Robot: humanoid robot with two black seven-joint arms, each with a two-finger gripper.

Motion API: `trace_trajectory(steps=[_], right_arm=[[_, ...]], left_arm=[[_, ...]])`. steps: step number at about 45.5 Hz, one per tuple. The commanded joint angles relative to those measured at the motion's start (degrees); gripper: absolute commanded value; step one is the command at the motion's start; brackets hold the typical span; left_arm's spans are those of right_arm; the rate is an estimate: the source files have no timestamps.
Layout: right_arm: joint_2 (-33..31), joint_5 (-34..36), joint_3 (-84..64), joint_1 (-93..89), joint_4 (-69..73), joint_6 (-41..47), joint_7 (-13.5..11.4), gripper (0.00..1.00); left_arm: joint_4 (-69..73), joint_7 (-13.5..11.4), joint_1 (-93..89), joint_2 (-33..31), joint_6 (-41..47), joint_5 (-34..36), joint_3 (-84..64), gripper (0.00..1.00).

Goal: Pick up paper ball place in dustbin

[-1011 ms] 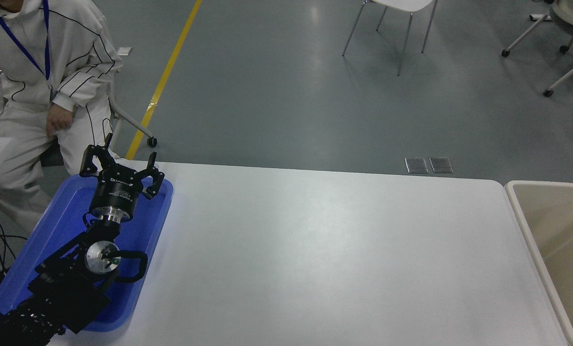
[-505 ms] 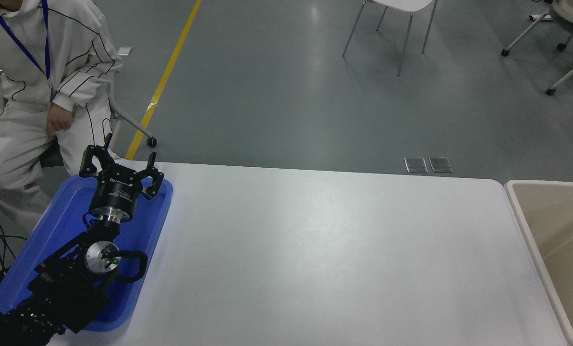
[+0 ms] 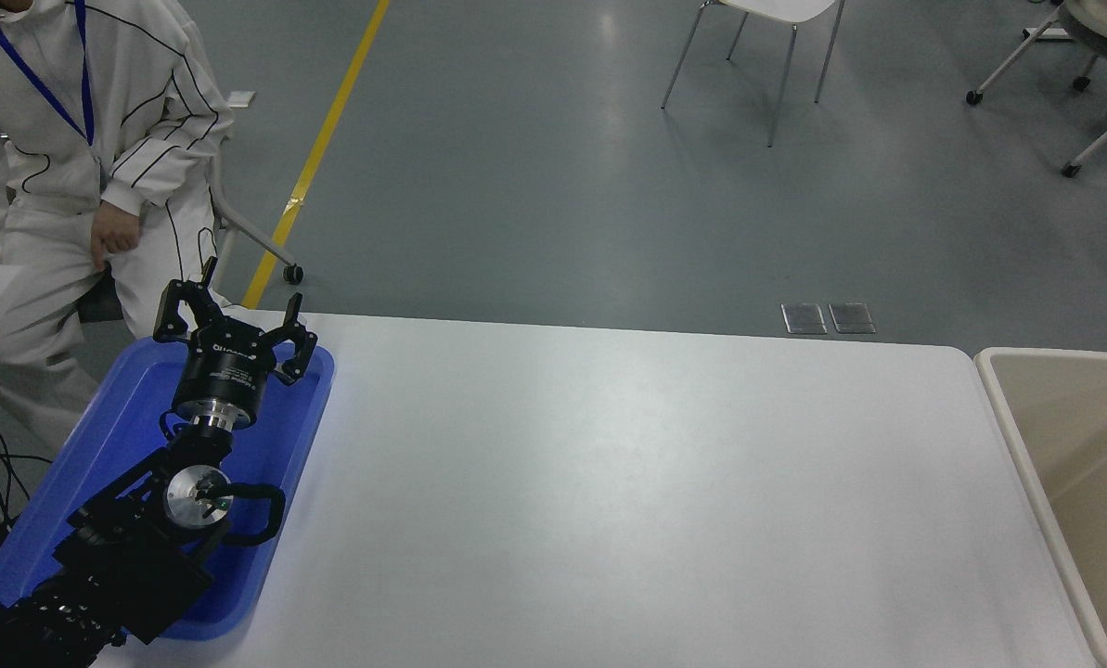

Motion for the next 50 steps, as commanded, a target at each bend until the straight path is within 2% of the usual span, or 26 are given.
trace_trajectory(steps=[1,11,14,30,35,42,50], right_arm=[[-0.04,0.07,0.03,0.00,-0.87,-1.85,0.00,0.91],[-0.04,0.07,0.12,0.53,-0.35,-1.94,0.00,0.93],[-0.04,-0.02,0.20,0.62,-0.17,-1.85,0.00,0.98],[-0.48,-0.02,1.08,2.20,1.76,-1.50,0.00,0.99],[-4.34,-0.28,7.83,2.38,4.83,-1.41,0.00,0.99],[-9.70,-0.37,24.62,1.15,8.62,-1.33,0.00,1.00],[-12.78,-0.37,35.53,-1.31,8.88,-1.24,0.09,1.00]], left_arm=[[-0.02,0.00,0.06,0.04,0.00,0.00,0.00,1.00],[-0.02,0.00,-0.03,-0.05,0.00,0.00,0.00,1.00],[-0.02,0.00,0.06,-0.05,0.00,0.00,0.00,1.00],[-0.02,0.08,-0.03,-0.05,0.00,0.00,0.00,1.00],[-0.02,0.00,0.06,-0.05,0.00,0.00,0.00,1.00],[-0.02,0.09,-0.03,-0.05,0.00,0.00,0.00,1.00],[-0.02,0.08,-0.03,0.04,0.00,0.00,0.00,1.00]])
